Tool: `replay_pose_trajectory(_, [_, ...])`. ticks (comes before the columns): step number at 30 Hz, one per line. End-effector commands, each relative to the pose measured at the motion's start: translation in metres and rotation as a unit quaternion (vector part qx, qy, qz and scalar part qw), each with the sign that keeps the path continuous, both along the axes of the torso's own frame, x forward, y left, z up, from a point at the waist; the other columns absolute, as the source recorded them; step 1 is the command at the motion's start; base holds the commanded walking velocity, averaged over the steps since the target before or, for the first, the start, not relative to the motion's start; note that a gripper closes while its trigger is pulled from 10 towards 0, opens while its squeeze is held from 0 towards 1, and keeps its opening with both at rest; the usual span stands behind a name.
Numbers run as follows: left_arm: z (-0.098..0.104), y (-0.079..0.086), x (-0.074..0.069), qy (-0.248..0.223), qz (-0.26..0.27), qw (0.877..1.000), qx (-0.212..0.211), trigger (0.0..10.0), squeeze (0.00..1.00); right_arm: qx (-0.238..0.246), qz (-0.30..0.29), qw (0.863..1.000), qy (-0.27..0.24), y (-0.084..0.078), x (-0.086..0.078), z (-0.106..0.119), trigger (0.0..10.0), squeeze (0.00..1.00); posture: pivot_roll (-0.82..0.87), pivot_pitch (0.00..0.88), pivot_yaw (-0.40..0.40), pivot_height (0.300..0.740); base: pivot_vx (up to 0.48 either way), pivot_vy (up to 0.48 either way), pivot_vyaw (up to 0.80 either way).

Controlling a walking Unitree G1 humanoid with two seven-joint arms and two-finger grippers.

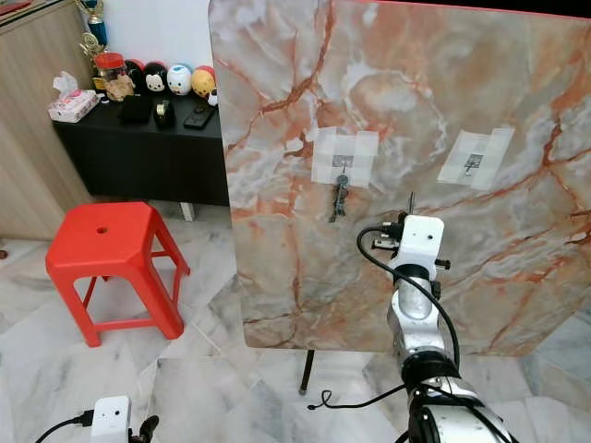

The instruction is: Hang keys on a hook

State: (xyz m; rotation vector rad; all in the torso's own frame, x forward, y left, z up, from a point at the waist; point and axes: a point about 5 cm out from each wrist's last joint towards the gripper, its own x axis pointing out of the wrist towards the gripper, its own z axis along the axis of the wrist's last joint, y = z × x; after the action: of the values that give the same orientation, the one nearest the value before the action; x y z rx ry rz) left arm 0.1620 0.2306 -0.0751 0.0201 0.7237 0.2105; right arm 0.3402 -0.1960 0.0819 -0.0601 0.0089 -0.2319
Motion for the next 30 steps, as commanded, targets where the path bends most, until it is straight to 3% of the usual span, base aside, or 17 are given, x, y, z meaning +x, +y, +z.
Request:
replay_pose_trajectory(1, [-0.004,-0.004,-0.006,0.011,-0.004,1.0,-0.005,10.0,0.0,0.002,-0.005,1.0,0.023,-0.002,-0.006,-0.011,10.0,0.0,0.01,0.0,-0.081,0.74,0.0,0.0,0.0])
replay_pose_trajectory(4, [-0.004,-0.004,-0.006,0.012,-0.004,1.0,-0.006,10.0,0.0,0.002,-0.005,0.998,0.057,-0.004,-0.017,-0.027,10.0,0.0,0.01,0.0,-0.082,0.74,0.0,0.0,0.0])
replay_pose_trajectory(7, [-0.005,-0.004,-0.008,0.015,-0.002,1.0,-0.006,10.0,0.0,0.001,0.002,0.993,0.12,-0.006,-0.037,-0.056,10.0,0.0,0.01,0.0,-0.083,0.74,0.0,0.0,0.0])
replay_pose_trajectory(9, [-0.005,-0.004,-0.008,0.016,-0.002,1.0,-0.007,10.0,0.0,0.001,0.002,0.991,0.134,-0.007,-0.041,-0.062,10.0,0.0,0.01,0.0,-0.083,0.74,0.0,0.0,0.0])
replay_pose_trajectory(10, [-0.006,-0.004,-0.01,0.022,-0.002,1.0,-0.009,10.0,0.0,0.015,-0.006,0.98,0.196,-0.009,-0.059,-0.085,10.0,0.0,0.01,0.0,-0.083,0.74,0.0,0.0,0.0])
replay_pose_trajectory(14, [-0.008,-0.005,-0.012,0.031,-0.001,0.999,-0.013,10.0,0.0,0.052,-0.008,0.956,0.29,-0.009,-0.087,-0.116,10.0,0.0,0.01,0.0,-0.084,0.74,0.0,0.0,0.0])
replay_pose_trajectory(17, [-0.01,-0.004,-0.017,0.04,0.002,0.999,-0.015,10.0,0.0,0.049,0.002,0.919,0.391,-0.006,-0.121,-0.143,10.0,0.0,0.01,0.0,-0.083,0.74,0.0,0.0,0.0])
replay_pose_trajectory(20, [-0.011,-0.002,-0.02,0.046,0.005,0.999,-0.015,10.0,0.0,0.027,0.01,0.892,0.45,-0.007,-0.144,-0.158,10.0,0.0,0.01,0.0,-0.082,0.74,0.0,0.0,0.0])
replay_pose_trajectory(22, [-0.012,0.0,-0.024,0.054,0.008,0.998,-0.015,10.0,0.0,0.052,-0.023,0.876,0.478,-0.013,-0.162,-0.166,10.0,0.0,0.02,0.0,-0.082,0.74,0.0,0.0,0.0])
replay_pose_trajectory(30, [-0.016,0.005,-0.033,0.077,0.012,0.997,-0.016,10.0,0.0,0.055,-0.008,0.86,0.506,-0.008,-0.179,-0.175,10.0,0.0,0.01,0.0,-0.075,0.74,0.031,0.0,0.0])
